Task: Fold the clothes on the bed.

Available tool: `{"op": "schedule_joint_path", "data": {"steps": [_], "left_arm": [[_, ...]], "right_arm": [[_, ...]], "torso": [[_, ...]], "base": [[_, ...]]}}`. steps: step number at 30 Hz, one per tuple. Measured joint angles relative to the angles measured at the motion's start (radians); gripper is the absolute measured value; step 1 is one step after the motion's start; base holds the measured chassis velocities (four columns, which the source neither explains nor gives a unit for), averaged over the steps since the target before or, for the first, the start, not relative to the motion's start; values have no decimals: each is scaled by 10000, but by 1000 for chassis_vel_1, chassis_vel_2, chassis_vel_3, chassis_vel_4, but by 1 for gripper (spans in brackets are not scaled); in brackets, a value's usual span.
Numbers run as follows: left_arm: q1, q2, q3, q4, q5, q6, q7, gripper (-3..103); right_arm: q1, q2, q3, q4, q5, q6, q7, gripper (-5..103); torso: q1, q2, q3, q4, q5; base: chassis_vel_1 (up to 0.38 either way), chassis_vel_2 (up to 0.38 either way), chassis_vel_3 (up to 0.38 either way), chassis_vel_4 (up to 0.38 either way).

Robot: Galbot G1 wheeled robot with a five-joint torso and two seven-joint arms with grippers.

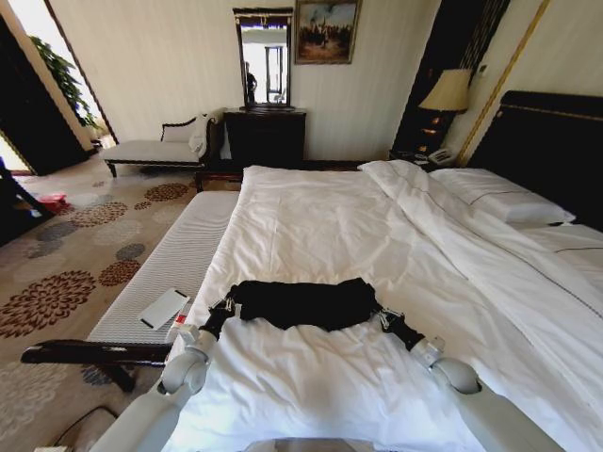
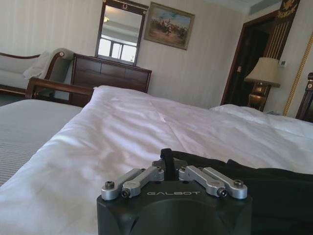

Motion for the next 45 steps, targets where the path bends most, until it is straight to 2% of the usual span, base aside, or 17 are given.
{"op": "schedule_joint_path", "data": {"steps": [1, 3, 4, 7, 12, 14, 16, 18, 19, 22, 24, 26, 28, 31, 38, 42, 45], "left_arm": [[0, 0, 0, 0, 0, 0, 0, 4], [140, 1, 10, -99, 129, 0, -9, 15], [212, 8, -1, -173, 153, 0, -7, 20], [341, 31, -84, -340, 177, -1, -5, 26], [530, 52, -546, -953, 174, 8, -32, 53], [572, 59, -629, -1088, 156, 13, -33, 53], [645, 79, -753, -1282, 135, 20, -38, 64], [698, 112, -843, -1428, 118, 27, -40, 64], [716, 211, -958, -1660, 114, 41, -43, 75], [158, 446, -776, -1762, -93, 230, -177, 85], [-204, 507, -593, -1691, -203, 358, -240, 90], [-692, 612, -413, -1536, -352, 589, -355, 98], [-893, 739, -365, -1385, -399, 703, -454, 100], [-1109, 889, -263, -1248, -485, 825, -486, 100], [-1245, 1451, -186, -1198, -737, 1024, -468, 100], [-1248, 1727, -223, -1313, -936, 1091, -414, 100], [-1124, 1965, -468, -1430, -1087, 1095, -394, 100]], "right_arm": [[0, 0, 0, 0, 0, 0, 0, 13], [-179, -17, 88, 76, -3, 71, -75, 24], [-286, -32, 152, 118, -18, 120, -126, 24], [-503, -66, 323, 197, -71, 278, -273, 34], [-930, -207, 885, 560, 102, 506, -687, 56], [-999, -242, 1031, 665, 162, 509, -846, 61], [-1121, -285, 1221, 831, 236, 510, -1023, 66], [-1238, -312, 1383, 986, 298, 510, -1122, 72], [-1472, -331, 1687, 1264, 459, 510, -1224, 78], [-1645, -332, 2042, 1501, 707, 438, -1211, 93], [-1603, -346, 2073, 1514, 742, 375, -1097, 97], [-1213, -481, 1881, 1507, 759, 70, -617, 99], [-492, -735, 1391, 1446, 765, -431, -153, 100], [122, -979, 1103, 1346, 616, -679, 70, 100], [1814, -1975, 333, 878, -800, -1005, 163, 100], [2366, -2229, -249, 718, -1441, -1040, 97, 100], [3059, -2212, -1092, 501, -2149, -1042, 48, 100]], "torso": [[0, 0, 0, 0, 0], [0, 0, 0, 0, 0], [0, 0, 0, -2, 0], [0, 0, 0, -3, 0], [0, 0, 0, -3, 1], [0, 0, 0, -3, 1], [0, 0, 0, -1, 0], [0, 0, 0, -1, 0], [0, 0, 0, -2, 0], [-2, 1, 0, -2, 0], [-1, 1, 0, -4, 0], [0, 0, 1, -21, -1], [0, -2, 3, -1, 1], [1, -2, 2, 6, 3], [1, -2, 2, 5, -1], [2, -2, 2, -13, -5], [1, -2, 2, -4, 0]], "base": [[0, 0, 0, 0], [0, 0, 0, 0], [0, 0, 0, 0], [0, 0, 0, 0], [0, 0, 0, 0], [0, 0, 0, 0], [0, 0, 0, 0], [0, 0, 0, 0], [0, 0, 0, 0], [0, 0, 0, 0], [0, 0, 0, 0], [0, 0, 0, 0], [0, 0, 0, 0], [0, 0, 0, 0], [0, 0, 0, 0], [0, 0, 0, 0], [0, 0, 0, 0]]}}
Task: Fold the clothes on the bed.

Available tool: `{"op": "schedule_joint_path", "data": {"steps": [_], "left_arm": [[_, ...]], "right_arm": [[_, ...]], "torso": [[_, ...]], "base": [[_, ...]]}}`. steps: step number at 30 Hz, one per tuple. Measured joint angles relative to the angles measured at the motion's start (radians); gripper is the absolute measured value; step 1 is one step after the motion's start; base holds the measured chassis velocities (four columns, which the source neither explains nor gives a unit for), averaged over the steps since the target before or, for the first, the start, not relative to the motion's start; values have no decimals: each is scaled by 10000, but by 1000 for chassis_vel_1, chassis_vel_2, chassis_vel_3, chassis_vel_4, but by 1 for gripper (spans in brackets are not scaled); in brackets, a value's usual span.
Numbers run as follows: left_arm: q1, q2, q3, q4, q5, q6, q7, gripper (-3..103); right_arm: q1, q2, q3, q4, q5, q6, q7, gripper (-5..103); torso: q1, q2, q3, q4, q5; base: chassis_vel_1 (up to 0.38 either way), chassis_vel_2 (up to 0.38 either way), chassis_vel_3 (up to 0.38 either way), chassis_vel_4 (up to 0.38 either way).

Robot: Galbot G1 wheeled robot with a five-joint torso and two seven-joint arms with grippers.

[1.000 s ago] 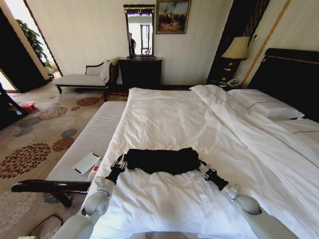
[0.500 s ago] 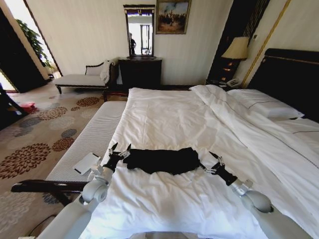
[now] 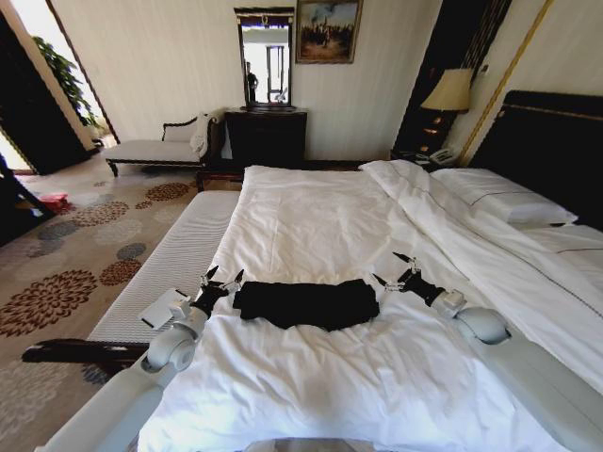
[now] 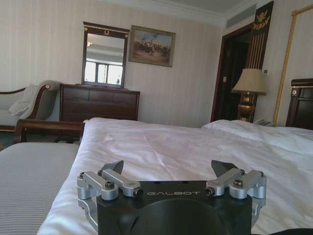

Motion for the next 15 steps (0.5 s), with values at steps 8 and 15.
{"op": "schedule_joint_path", "data": {"steps": [8, 15], "left_arm": [[416, 424, -615, -577, -502, 151, -116, 100], [531, 310, -699, -751, -545, 175, -210, 100]], "right_arm": [[1832, 353, -2220, -705, -531, -137, -25, 100], [3269, 744, -3612, -1477, -982, 20, -28, 100]], "torso": [[-1, 0, -1, 0, 0], [-1, 1, 0, 4, -3]], "base": [[0, 0, 0, 0], [0, 0, 0, 0]]}}
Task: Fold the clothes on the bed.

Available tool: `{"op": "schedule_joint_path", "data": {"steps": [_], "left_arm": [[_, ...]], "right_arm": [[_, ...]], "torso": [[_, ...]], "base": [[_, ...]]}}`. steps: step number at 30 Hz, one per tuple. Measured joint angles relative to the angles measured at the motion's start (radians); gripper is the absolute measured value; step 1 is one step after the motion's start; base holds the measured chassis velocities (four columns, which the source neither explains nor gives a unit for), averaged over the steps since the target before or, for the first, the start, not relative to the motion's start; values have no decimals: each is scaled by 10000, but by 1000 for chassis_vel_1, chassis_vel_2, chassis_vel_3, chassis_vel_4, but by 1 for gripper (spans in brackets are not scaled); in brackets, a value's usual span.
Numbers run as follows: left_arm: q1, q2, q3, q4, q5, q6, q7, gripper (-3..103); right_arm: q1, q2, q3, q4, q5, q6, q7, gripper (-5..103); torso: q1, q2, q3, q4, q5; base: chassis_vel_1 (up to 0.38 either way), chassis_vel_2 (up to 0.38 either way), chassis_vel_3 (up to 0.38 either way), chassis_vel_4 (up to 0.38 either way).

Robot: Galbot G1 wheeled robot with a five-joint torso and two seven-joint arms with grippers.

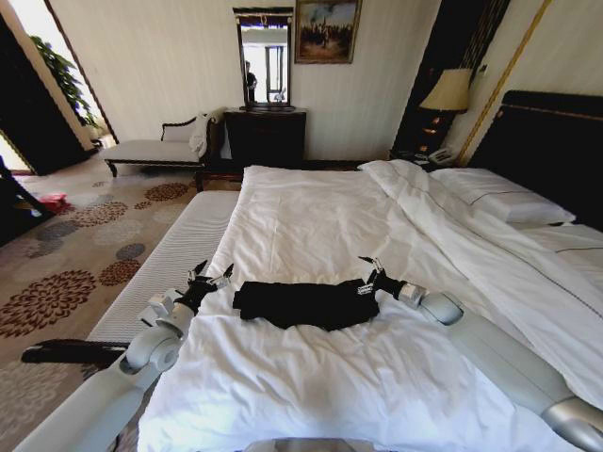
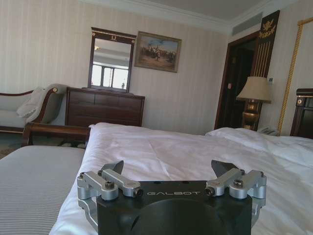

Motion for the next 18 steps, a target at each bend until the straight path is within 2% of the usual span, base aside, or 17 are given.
{"op": "schedule_joint_path", "data": {"steps": [10, 18], "left_arm": [[10, -4, -163, 36, -147, 14, -16, 100], [12, -31, -234, 78, -199, 15, 21, 100]], "right_arm": [[131, 258, -546, -71, -266, 115, -45, 100], [-690, -69, -193, 508, -405, 268, -215, 100]], "torso": [[-1, 1, -1, -3, 2], [-1, 1, -1, -3, 3]], "base": [[0, 0, 0, 0], [0, 0, 0, 0]]}}
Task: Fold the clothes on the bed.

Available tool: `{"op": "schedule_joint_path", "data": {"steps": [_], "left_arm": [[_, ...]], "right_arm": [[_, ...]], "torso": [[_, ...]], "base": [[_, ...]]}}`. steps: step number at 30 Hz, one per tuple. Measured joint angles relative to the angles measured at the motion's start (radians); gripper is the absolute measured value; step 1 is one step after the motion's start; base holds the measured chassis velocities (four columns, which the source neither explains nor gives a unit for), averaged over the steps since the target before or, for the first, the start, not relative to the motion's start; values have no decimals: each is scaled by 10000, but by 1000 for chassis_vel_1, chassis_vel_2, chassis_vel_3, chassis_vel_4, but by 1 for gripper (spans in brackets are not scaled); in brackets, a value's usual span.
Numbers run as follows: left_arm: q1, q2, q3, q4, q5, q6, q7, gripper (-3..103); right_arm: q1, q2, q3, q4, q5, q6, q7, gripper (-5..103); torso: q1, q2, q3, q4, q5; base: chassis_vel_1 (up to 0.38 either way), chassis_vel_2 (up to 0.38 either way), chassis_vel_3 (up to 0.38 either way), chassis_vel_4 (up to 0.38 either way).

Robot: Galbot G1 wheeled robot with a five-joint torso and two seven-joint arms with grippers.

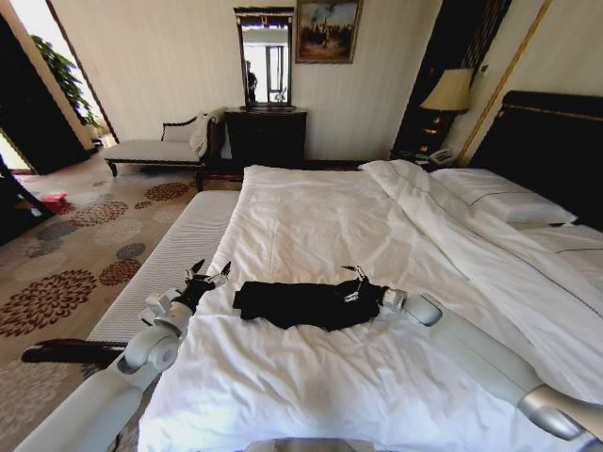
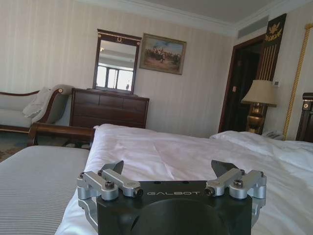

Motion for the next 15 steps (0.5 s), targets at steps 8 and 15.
{"op": "schedule_joint_path", "data": {"steps": [8, 15], "left_arm": [[-1, -50, -9, -67, -16, 56, -7, 100], [9, -100, 2, -198, -53, 149, -106, 100]], "right_arm": [[-1438, -801, 911, 1242, -212, 240, -148, 100], [-3013, -1240, 2213, 2448, -522, 278, -238, 100]], "torso": [[-1, 0, 0, 1, 0], [-2, 0, -1, -1, -1]], "base": [[0, 0, 0, 0], [0, 0, 0, 0]]}}
